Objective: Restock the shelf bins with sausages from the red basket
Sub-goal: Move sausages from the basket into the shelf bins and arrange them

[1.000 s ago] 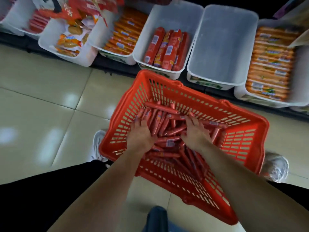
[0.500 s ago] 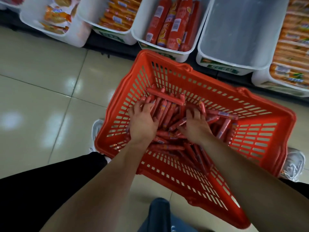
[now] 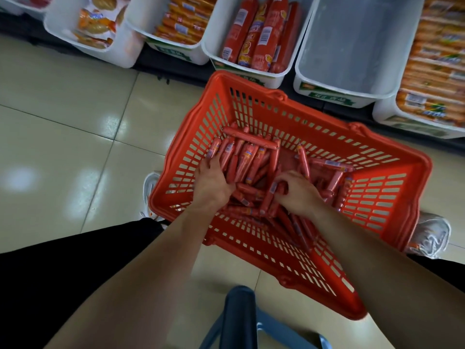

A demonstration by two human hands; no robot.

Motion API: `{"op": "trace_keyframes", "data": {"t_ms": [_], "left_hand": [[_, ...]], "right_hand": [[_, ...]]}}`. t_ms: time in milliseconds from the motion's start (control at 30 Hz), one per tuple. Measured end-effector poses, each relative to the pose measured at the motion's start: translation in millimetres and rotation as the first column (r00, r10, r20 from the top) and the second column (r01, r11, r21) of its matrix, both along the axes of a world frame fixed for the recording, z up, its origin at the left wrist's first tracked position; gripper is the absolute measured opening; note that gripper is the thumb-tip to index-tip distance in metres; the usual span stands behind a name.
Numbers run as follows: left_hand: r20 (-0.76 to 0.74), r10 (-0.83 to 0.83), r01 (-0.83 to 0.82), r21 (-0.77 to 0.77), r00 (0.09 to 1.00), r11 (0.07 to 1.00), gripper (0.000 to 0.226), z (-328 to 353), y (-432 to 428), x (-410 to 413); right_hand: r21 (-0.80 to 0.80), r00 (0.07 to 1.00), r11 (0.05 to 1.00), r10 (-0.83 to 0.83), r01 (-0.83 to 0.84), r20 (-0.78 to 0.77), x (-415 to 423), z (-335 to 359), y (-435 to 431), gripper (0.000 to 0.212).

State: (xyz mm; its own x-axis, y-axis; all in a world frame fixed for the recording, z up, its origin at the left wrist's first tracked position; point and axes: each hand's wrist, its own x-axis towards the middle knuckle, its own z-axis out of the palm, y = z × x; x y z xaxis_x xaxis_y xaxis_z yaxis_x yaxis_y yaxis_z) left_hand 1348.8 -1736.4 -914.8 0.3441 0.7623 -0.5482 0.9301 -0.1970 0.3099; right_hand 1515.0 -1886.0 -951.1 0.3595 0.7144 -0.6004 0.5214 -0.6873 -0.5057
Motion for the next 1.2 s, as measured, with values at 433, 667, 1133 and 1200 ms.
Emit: {"op": "trace_keyframes", "data": {"t_ms": [433, 667, 1133, 1200], "left_hand": [[-0.059, 0.075, -0.073, 0.04, 0.995, 0.997, 0.097, -12, 5, 8], [-0.108, 0.07, -0.073, -0.032, 0.992, 0.997, 0.095, -27, 12, 11], [0.146, 0.197, -0.143, -0.315, 0.97, 0.938, 0.09, -43, 17, 11], [0.206, 0.246, -0.153, -0.384, 0.947, 0.911, 0.066, -37, 18, 12]], "right_hand": [[-0.121, 0.766, 0.823, -0.563, 0.556, -0.311, -17, -29, 26, 0.098], [-0.083, 0.767, 0.839, -0.529, 0.538, -0.364, -18, -37, 38, 0.099], [-0.027, 0.863, 0.925, -0.364, 0.379, -0.351, -15, -45, 57, 0.124], [-0.018, 0.862, 0.915, -0.387, 0.404, -0.329, -13, -45, 58, 0.116]]}}
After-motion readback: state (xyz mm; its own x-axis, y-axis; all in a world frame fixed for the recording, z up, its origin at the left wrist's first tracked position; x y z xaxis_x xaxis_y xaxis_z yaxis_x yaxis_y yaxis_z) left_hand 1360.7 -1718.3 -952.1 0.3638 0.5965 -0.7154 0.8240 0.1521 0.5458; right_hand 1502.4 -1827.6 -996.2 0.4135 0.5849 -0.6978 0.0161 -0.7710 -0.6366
